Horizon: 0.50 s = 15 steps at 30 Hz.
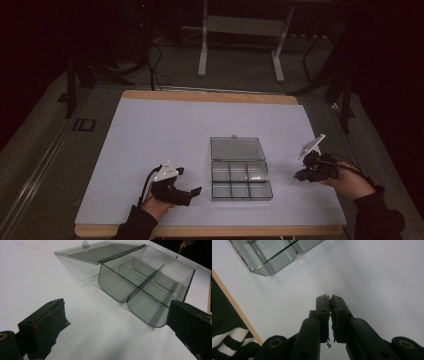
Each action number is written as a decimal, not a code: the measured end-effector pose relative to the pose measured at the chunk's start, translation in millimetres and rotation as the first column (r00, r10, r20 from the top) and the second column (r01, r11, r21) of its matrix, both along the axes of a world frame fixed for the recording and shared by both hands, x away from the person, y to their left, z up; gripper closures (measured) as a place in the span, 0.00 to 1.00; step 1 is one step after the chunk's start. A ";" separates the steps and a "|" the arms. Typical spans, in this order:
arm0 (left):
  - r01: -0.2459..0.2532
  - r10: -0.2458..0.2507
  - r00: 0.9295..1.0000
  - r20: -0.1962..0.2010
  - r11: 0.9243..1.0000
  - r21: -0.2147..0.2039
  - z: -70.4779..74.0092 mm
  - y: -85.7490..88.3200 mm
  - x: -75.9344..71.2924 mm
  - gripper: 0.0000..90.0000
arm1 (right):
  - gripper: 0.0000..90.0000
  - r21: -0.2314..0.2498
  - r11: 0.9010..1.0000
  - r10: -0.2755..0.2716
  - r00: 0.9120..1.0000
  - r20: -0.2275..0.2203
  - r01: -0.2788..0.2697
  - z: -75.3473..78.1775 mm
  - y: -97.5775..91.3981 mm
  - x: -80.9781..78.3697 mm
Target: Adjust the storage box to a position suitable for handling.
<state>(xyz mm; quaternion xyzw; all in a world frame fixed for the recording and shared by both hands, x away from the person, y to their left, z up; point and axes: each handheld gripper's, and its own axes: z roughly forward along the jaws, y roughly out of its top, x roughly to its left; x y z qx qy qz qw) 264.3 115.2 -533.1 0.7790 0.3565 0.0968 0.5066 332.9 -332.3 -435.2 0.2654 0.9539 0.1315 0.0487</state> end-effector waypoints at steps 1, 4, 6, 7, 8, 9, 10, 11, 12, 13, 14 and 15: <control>0.003 -0.003 1.000 0.002 1.000 -0.002 -0.1 0.0 -0.2 0.04 | 0.94 0.002 1.000 0.004 1.000 0.004 -0.004 1.7 0.0 0.5; 0.004 -0.004 1.000 0.002 1.000 -0.005 -0.6 0.2 -0.2 0.04 | 0.94 0.002 1.000 0.011 1.000 0.014 -0.011 7.9 0.9 1.9; 0.003 -0.003 1.000 0.004 1.000 -0.004 -0.7 0.4 -0.2 0.04 | 0.94 0.010 1.000 0.017 1.000 0.017 -0.017 12.0 1.2 3.7; 0.003 -0.003 1.000 0.005 1.000 -0.002 -0.4 0.8 -0.1 0.04 | 0.94 0.007 1.000 0.019 1.000 0.020 -0.020 13.3 1.6 4.0; 0.003 -0.003 1.000 0.007 1.000 -0.002 -0.3 0.8 -0.1 0.04 | 0.94 0.011 1.000 0.023 0.999 0.023 -0.024 16.1 2.2 5.0; 0.003 -0.003 1.000 0.009 1.000 -0.001 -0.1 1.1 -0.1 0.04 | 0.94 0.014 1.000 0.027 0.999 0.021 -0.027 17.7 2.6 5.4; 0.002 -0.002 1.000 0.010 1.000 0.000 -0.1 1.2 -0.1 0.04 | 0.94 0.014 0.999 0.035 0.999 0.028 -0.036 19.3 3.2 5.9; 0.002 -0.002 1.000 0.009 1.000 -0.001 -0.2 1.2 0.0 0.04 | 0.94 0.019 0.999 0.036 0.999 0.030 -0.036 21.0 3.9 6.5; 0.003 -0.003 1.000 0.008 1.000 -0.001 -0.4 1.2 0.0 0.04 | 0.94 0.021 0.999 0.041 0.999 0.032 -0.042 22.8 4.7 7.1; 0.003 -0.003 1.000 0.008 1.000 0.000 -0.6 1.1 -0.1 0.04 | 0.94 0.020 0.999 0.044 0.998 0.035 -0.045 24.4 5.6 7.3; 0.004 -0.004 1.000 0.007 1.000 0.000 -0.8 1.1 -0.1 0.04 | 0.94 0.023 0.999 0.046 0.998 0.037 -0.047 26.7 7.1 7.7; 0.005 -0.005 1.000 0.007 1.000 0.000 -1.0 1.0 -0.1 0.04 | 0.94 0.024 0.998 0.056 0.998 0.040 -0.057 28.6 8.3 8.3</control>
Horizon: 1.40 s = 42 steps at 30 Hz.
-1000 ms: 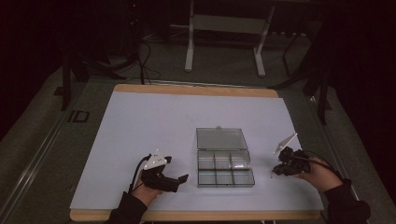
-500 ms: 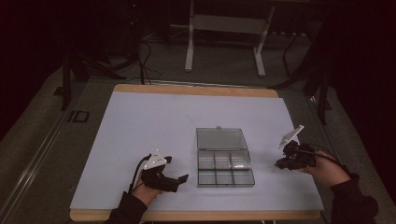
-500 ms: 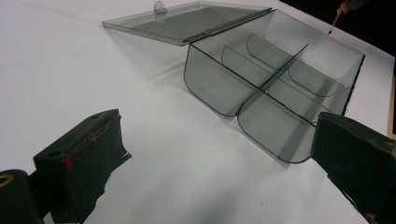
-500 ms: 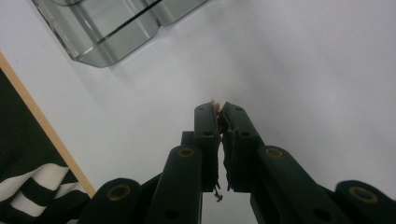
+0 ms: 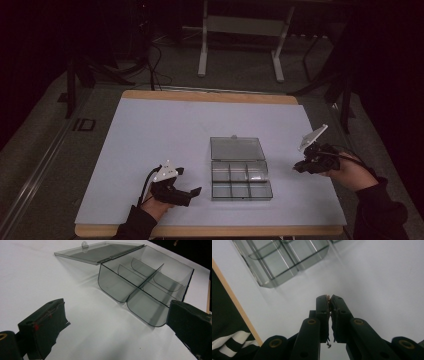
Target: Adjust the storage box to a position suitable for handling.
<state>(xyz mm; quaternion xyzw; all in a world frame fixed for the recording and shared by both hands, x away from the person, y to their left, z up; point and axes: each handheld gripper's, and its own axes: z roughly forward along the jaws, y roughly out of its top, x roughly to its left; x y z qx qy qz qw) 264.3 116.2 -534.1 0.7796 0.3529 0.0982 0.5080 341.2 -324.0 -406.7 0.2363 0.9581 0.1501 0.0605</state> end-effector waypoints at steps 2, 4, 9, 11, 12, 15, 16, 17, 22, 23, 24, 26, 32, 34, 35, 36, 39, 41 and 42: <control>0.000 0.000 1.000 0.002 1.000 0.000 0.1 -0.1 -0.1 0.04 | 0.94 0.000 1.000 0.007 1.000 0.005 -0.007 3.0 2.5 0.7; 0.000 0.000 1.000 0.003 1.000 0.000 0.5 0.1 -0.1 0.04 | 0.94 0.004 1.000 0.015 1.000 0.011 -0.015 6.3 5.4 1.4; -0.003 0.003 1.000 0.004 1.000 0.001 0.4 0.6 -0.3 0.04 | 0.94 0.004 0.999 0.042 0.999 0.022 -0.042 12.5 13.4 2.6; -0.003 0.003 1.000 0.005 1.000 0.002 0.7 0.9 -0.3 0.04 | 0.94 0.005 0.999 0.051 0.998 0.026 -0.051 13.5 16.7 3.4; -0.004 0.004 1.000 0.005 1.000 0.002 0.7 0.9 -0.2 0.04 | 0.94 0.005 0.998 0.055 0.998 0.028 -0.055 13.4 18.2 3.5; -0.006 0.006 1.000 0.003 1.000 -0.001 0.3 1.2 0.0 0.04 | 0.94 0.008 0.997 0.071 0.997 0.028 -0.071 13.7 23.2 3.8; -0.004 0.004 1.000 0.003 1.000 0.001 0.1 1.4 0.0 0.04 | 0.94 0.011 0.997 0.075 0.997 0.027 -0.076 13.9 25.0 3.9; -0.004 0.004 1.000 0.003 1.000 0.001 0.1 1.4 0.0 0.04 | 0.94 0.011 0.997 0.075 0.997 0.027 -0.076 13.9 25.0 3.9; -0.006 0.006 1.000 0.006 1.000 -0.003 0.4 1.1 -0.3 0.04 | 0.94 0.010 0.993 0.116 0.993 0.034 -0.117 17.2 38.7 5.4; -0.006 0.006 1.000 0.006 1.000 -0.004 0.4 1.2 -0.3 0.04 | 0.94 0.009 0.992 0.127 0.991 0.038 -0.127 17.7 41.2 5.5; -0.006 0.006 1.000 0.005 1.000 -0.003 0.3 1.1 -0.3 0.04 | 0.94 0.011 0.991 0.132 0.990 0.040 -0.133 18.3 43.7 5.3; -0.006 0.006 1.000 0.005 1.000 -0.002 0.2 1.1 -0.2 0.04 | 0.94 0.017 0.989 0.145 0.988 0.044 -0.146 19.4 48.4 5.7; -0.005 0.005 1.000 0.008 1.000 -0.003 0.7 1.7 -0.3 0.04 | 0.94 0.037 0.979 0.197 0.979 0.055 -0.199 19.8 62.5 6.1; -0.004 0.004 1.000 0.008 1.000 -0.005 0.8 2.4 -0.2 0.04 | 0.94 0.036 0.978 0.202 0.978 0.055 -0.204 19.7 65.0 6.2; -0.006 0.006 1.000 0.007 1.000 -0.004 0.8 2.8 -0.3 0.04 | 0.94 0.034 0.974 0.222 0.973 0.057 -0.224 19.4 69.8 6.2; -0.006 0.006 1.000 0.007 1.000 -0.004 0.8 2.8 -0.3 0.04 | 0.94 0.039 0.973 0.226 0.973 0.052 -0.228 19.1 72.0 6.6; -0.007 0.007 1.000 0.009 1.000 -0.005 1.6 3.7 -0.5 0.04 | 0.94 0.041 0.969 0.241 0.970 0.045 -0.243 16.7 77.6 8.6; -0.007 0.007 1.000 0.011 1.000 -0.007 1.8 4.1 -0.4 0.04 | 0.94 0.039 0.969 0.242 0.970 0.034 -0.244 14.6 81.1 9.5; -0.008 0.008 1.000 0.011 1.000 -0.006 1.9 4.3 -0.5 0.04 | 0.94 0.038 0.967 0.249 0.968 0.030 -0.250 13.3 82.8 10.3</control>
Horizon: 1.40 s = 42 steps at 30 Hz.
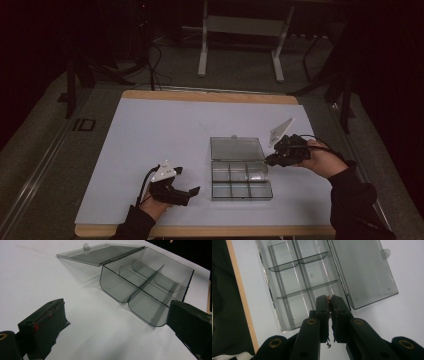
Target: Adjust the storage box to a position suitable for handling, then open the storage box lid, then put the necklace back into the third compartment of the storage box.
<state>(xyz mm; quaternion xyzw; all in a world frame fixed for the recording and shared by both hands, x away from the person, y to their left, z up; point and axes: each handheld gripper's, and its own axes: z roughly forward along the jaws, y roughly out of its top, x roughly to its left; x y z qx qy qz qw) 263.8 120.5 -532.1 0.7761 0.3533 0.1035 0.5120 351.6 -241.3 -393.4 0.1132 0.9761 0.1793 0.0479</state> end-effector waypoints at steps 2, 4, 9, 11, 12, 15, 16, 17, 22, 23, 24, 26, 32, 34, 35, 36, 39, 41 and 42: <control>0.002 -0.002 1.000 0.000 1.000 0.000 0.1 0.1 -0.2 0.04 | 0.94 -0.001 1.000 0.004 1.000 -0.007 -0.004 -2.7 3.2 0.4; 0.000 0.000 1.000 0.000 1.000 0.002 0.2 0.2 -0.1 0.04 | 0.94 -0.008 1.000 0.009 1.000 -0.011 -0.010 -5.6 5.6 0.8; 0.000 0.000 1.000 0.002 1.000 0.000 0.5 1.1 -0.2 0.04 | 0.94 -0.016 1.000 0.019 0.999 -0.027 -0.019 -12.9 10.0 2.1; -0.001 0.001 1.000 0.001 1.000 -0.004 0.4 1.2 -0.3 0.04 | 0.94 -0.013 1.000 0.020 0.999 -0.029 -0.020 -14.9 10.7 2.1; -0.001 0.001 1.000 0.001 1.000 -0.002 0.5 1.4 -0.3 0.04 | 0.94 -0.012 1.000 0.021 0.999 -0.034 -0.021 -16.8 11.5 2.4; 0.000 0.000 1.000 0.004 1.000 0.003 0.9 1.9 -0.4 0.04 | 0.94 -0.027 0.999 0.026 0.998 -0.052 -0.027 -26.3 14.0 3.6; 0.000 0.000 1.000 0.004 1.000 0.003 0.9 1.9 -0.4 0.04 | 0.94 -0.027 0.999 0.026 0.998 -0.052 -0.027 -26.3 14.0 3.6; 0.000 0.000 1.000 0.004 1.000 0.000 1.0 2.0 -0.6 0.04 | 0.94 -0.031 0.999 0.026 0.998 -0.055 -0.028 -29.0 14.4 4.1; -0.002 0.002 1.000 0.002 1.000 -0.002 1.1 2.2 -1.2 0.04 | 0.94 -0.043 0.999 0.022 0.997 -0.071 -0.025 -44.1 15.6 7.3; -0.002 0.002 1.000 0.003 1.000 -0.002 1.1 2.3 -1.3 0.04 | 0.94 -0.048 0.999 0.018 0.997 -0.075 -0.021 -47.2 15.8 7.8; -0.002 0.002 1.000 0.003 1.000 -0.001 1.2 2.5 -1.2 0.04 | 0.94 -0.052 0.998 0.014 0.997 -0.080 -0.018 -50.3 15.9 8.5; -0.003 0.003 1.000 0.003 1.000 0.000 1.1 2.6 -1.0 0.04 | 0.94 -0.062 0.998 0.015 0.996 -0.086 -0.020 -56.1 16.1 9.7; -0.001 0.001 1.000 -0.002 1.000 0.002 -0.4 2.2 -0.7 0.04 | 0.94 -0.076 0.997 0.015 0.995 -0.101 -0.022 -69.1 18.0 12.2; -0.001 0.001 1.000 -0.001 1.000 0.001 -0.3 2.3 -0.9 0.04 | 0.94 -0.079 0.997 0.014 0.995 -0.101 -0.022 -72.8 19.2 13.0; -0.001 0.001 1.000 0.000 1.000 -0.001 -0.2 2.4 -1.1 0.04 | 0.94 -0.084 0.996 0.012 0.994 -0.106 -0.021 -74.7 19.7 13.6; -0.002 0.002 1.000 0.001 1.000 -0.002 0.0 2.6 -1.3 0.04 | 0.94 -0.088 0.996 0.011 0.994 -0.106 -0.021 -76.5 20.3 13.9; -0.003 0.003 1.000 -0.002 1.000 -0.002 -0.2 3.7 -1.2 0.04 | 0.93 -0.096 0.995 0.005 0.994 -0.109 -0.015 -80.7 21.5 14.5; -0.004 0.004 1.000 -0.003 1.000 -0.002 -0.7 4.1 -1.1 0.04 | 0.93 -0.102 0.995 0.000 0.994 -0.108 -0.011 -82.6 21.8 15.1; -0.003 0.003 1.000 -0.004 1.000 -0.001 -0.8 4.2 -1.1 0.04 | 0.93 -0.104 0.995 -0.001 0.994 -0.108 -0.010 -83.2 21.9 15.4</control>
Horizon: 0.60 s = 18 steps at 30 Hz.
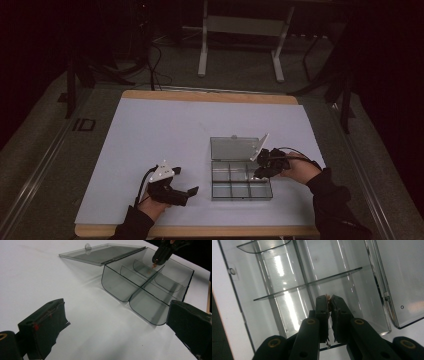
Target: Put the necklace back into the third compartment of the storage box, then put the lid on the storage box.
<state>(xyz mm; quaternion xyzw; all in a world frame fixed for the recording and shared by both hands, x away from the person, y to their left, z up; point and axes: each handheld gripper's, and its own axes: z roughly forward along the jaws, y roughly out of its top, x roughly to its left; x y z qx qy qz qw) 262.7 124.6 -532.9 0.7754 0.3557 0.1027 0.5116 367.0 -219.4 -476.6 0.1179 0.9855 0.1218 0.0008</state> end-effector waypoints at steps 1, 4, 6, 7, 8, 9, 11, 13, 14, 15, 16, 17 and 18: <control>0.000 0.000 1.000 0.000 1.000 -0.001 -0.1 -0.2 0.0 0.04 | 0.93 0.001 1.000 0.000 1.000 0.000 0.000 -0.4 0.0 0.3; 0.001 -0.001 1.000 0.000 1.000 -0.002 -0.4 -0.7 -0.1 0.04 | 0.92 0.004 1.000 -0.007 1.000 0.006 0.007 0.1 -0.3 0.4; 0.001 -0.001 1.000 -0.001 1.000 0.000 -0.6 -1.1 -0.2 0.04 | 0.90 0.009 1.000 -0.012 1.000 0.006 0.012 1.7 -1.0 -0.1; 0.003 -0.003 1.000 0.000 1.000 0.003 -0.6 -1.2 -0.2 0.04 | 0.88 0.010 1.000 -0.012 1.000 0.008 0.012 2.4 -1.3 -0.6; 0.004 -0.004 1.000 0.003 1.000 0.005 -0.6 -1.3 -0.3 0.04 | 0.88 0.011 1.000 -0.009 1.000 0.012 0.009 3.2 -1.8 -1.0; 0.003 -0.003 1.000 0.005 1.000 0.007 -0.4 -1.5 -0.5 0.04 | 0.87 0.013 1.000 -0.014 1.000 0.014 0.013 4.3 -2.3 -1.7; 0.001 -0.001 1.000 0.007 1.000 0.007 -0.1 -1.3 -0.4 0.04 | 0.87 0.025 0.999 -0.020 1.000 0.012 0.020 6.6 -3.7 -3.2; -0.002 0.002 1.000 0.007 1.000 0.007 -0.2 -1.1 -0.1 0.04 | 0.86 0.031 0.999 -0.022 1.000 0.013 0.022 8.9 -5.0 -6.3; -0.002 0.002 1.000 0.007 1.000 0.007 -0.2 -1.1 -0.1 0.04 | 0.86 0.031 0.999 -0.022 1.000 0.013 0.022 8.9 -5.0 -6.3; 0.005 -0.005 1.000 -0.004 1.000 0.010 -0.5 -1.3 0.5 0.04 | 0.83 0.049 0.999 -0.023 1.000 0.021 0.022 11.0 -7.5 -10.2; 0.034 -0.033 0.999 -0.016 0.999 0.010 -1.9 -2.9 1.0 0.04 | 0.82 0.055 0.998 -0.021 1.000 0.020 0.020 11.5 -8.6 -10.9; 0.040 -0.040 0.999 -0.012 0.999 0.018 -2.8 -4.2 0.6 0.04 | 0.82 0.063 0.998 -0.025 0.999 0.024 0.023 11.9 -10.1 -12.3; 0.041 -0.041 0.999 -0.008 0.999 0.028 -3.3 -5.3 0.5 0.04 | 0.80 0.071 0.997 -0.031 0.999 0.025 0.029 12.3 -11.8 -13.0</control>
